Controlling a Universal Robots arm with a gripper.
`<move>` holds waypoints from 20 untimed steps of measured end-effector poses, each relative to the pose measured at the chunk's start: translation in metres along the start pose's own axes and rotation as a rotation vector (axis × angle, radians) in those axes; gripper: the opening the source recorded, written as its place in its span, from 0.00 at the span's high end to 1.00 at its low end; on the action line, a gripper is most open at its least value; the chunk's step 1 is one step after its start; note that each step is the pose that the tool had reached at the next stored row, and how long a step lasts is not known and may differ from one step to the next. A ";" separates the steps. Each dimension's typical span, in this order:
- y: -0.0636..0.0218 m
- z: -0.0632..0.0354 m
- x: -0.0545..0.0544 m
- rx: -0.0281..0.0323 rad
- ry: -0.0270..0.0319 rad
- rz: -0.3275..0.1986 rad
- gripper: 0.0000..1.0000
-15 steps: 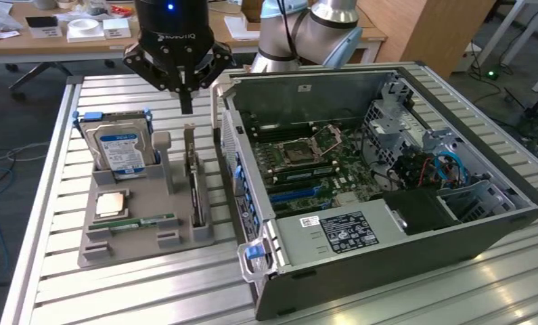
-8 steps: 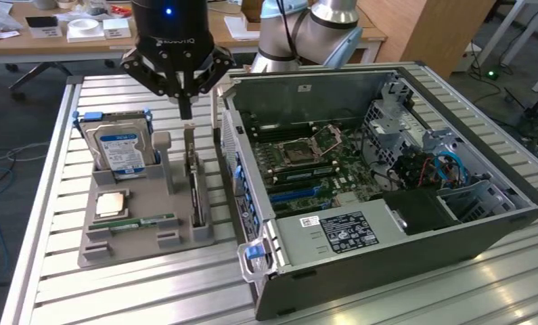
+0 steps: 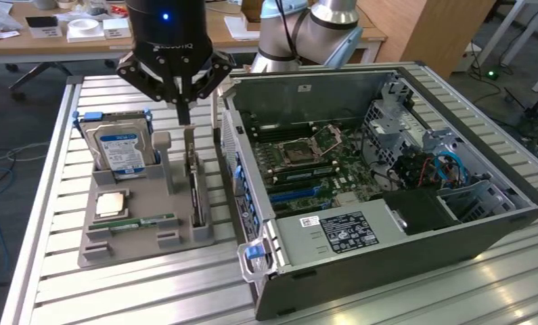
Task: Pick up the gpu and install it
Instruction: 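Reach for the gpu, then pick up the gpu and move the gpu toward the slot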
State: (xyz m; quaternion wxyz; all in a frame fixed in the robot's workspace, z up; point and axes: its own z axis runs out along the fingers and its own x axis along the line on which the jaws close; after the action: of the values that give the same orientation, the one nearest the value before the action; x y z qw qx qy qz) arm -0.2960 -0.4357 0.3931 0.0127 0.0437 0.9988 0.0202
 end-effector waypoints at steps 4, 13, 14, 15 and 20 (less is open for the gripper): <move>-0.0058 -0.0002 0.002 -0.0001 -0.0001 0.000 0.89; -0.0077 -0.0002 0.002 -0.0001 -0.0001 0.000 0.89; -0.0078 -0.0002 0.002 0.0000 0.0000 0.000 0.89; -0.0078 -0.0002 0.002 0.0001 0.0001 0.000 0.89; -0.0077 0.0000 0.002 -0.0001 -0.0001 0.000 0.89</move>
State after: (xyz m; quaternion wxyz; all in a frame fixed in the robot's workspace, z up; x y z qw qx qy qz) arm -0.2985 -0.4432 0.3928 0.0128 0.0436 0.9988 0.0202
